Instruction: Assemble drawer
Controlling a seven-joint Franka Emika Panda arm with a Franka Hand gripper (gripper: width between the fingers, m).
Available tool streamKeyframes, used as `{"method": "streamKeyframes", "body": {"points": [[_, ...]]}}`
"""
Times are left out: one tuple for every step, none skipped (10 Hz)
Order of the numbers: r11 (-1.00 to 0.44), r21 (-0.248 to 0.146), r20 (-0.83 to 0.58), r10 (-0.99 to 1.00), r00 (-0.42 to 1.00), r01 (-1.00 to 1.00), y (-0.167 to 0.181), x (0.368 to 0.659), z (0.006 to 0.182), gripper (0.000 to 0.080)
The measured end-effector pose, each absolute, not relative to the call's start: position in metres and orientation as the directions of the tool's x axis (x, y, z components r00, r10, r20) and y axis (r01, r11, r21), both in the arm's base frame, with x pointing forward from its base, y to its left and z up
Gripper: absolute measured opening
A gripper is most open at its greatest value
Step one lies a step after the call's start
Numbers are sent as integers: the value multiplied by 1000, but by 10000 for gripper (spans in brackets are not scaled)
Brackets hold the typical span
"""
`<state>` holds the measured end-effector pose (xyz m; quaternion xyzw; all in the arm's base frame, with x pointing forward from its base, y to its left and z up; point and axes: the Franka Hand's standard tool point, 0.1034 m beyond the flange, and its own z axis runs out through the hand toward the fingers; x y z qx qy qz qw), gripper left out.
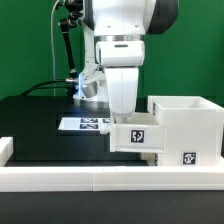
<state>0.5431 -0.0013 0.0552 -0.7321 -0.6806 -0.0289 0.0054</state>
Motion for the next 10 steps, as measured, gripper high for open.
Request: {"method": "streamKeyframes", "body": {"points": [[-74,31,50,996,73,997,-2,543,55,42],[-75,31,50,996,73,997,-2,543,55,42],[-75,31,50,996,73,997,-2,543,55,42],[-75,31,50,996,73,997,-2,543,55,42],[-60,32,47,997,59,998,-1,543,55,42],[-44,33,40,998,42,998,-1,542,55,42],[-32,34,33,999,31,999,-1,542,55,42],[-31,34,32,999,30,999,-2,542,55,42],[-33,34,31,999,31,999,-4,542,54,42],[-35,33,30,999,33,999,-6,542,54,42]]}}
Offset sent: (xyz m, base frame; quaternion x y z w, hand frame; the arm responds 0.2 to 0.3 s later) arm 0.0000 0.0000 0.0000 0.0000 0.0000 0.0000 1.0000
